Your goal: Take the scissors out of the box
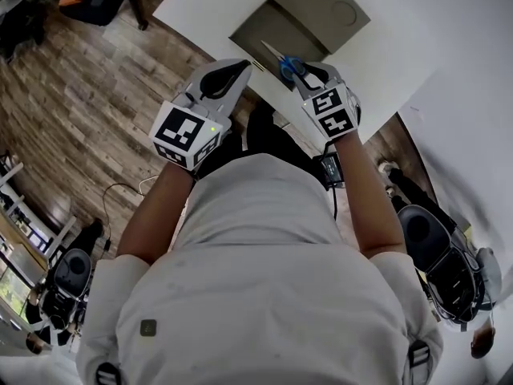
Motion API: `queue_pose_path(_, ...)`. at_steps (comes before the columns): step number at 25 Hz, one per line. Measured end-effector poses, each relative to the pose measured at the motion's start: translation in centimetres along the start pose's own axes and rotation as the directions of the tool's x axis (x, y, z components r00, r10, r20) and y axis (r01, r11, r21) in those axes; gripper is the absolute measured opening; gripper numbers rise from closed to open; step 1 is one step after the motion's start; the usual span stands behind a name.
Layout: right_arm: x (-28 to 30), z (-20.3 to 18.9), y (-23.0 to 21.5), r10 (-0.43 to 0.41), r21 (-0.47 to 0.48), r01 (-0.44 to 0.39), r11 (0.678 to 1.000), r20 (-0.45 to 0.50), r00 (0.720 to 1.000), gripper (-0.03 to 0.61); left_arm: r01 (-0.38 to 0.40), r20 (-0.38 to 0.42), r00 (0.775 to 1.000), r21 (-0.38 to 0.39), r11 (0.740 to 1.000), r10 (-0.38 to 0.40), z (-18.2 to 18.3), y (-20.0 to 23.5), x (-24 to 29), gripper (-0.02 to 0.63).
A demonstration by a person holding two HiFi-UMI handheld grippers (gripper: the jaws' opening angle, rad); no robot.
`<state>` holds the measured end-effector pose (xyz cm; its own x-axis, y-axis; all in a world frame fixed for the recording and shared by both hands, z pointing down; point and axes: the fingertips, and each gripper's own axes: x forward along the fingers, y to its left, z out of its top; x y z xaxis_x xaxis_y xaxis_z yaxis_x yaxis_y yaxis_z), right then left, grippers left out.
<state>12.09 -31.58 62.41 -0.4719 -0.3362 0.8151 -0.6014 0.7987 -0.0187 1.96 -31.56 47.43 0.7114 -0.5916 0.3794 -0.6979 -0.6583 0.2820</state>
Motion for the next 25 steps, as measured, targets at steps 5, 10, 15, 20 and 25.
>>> queue_pose_path(5, 3.1, -1.4, -0.2, 0.023, 0.001, -0.023, 1.000, -0.069, 0.997, 0.118, -0.008, -0.023, 1.000, -0.018, 1.000, 0.007, -1.3, 0.8, 0.6, 0.002)
queue_pose_path(10, 5.2, -2.7, 0.0, 0.034, 0.030, -0.029, 0.999, -0.151, 0.988, 0.120, -0.009, -0.033, 0.999, -0.031, 0.999, 0.008, -2.0, 1.3, 0.4, 0.002)
queue_pose_path(15, 5.5, -4.5, 1.6, 0.028, 0.038, -0.020, 0.999, -0.218, 0.976, 0.130, -0.018, -0.036, 0.999, -0.044, 0.999, 0.016, -3.0, 0.3, -1.4, 0.002)
queue_pose_path(20, 7.0, -5.8, 0.8, 0.046, 0.040, -0.037, 0.999, -0.272, 0.961, 0.129, -0.036, -0.052, 0.998, -0.067, 0.997, 0.033, -3.8, 0.9, -0.6, 0.002)
queue_pose_path(25, 9.3, -6.1, -0.5, 0.034, 0.023, -0.028, 0.999, -0.329, 0.944, 0.129, -0.053, -0.064, 0.997, -0.089, 0.995, 0.047, -4.4, 2.8, 0.4, 0.002)
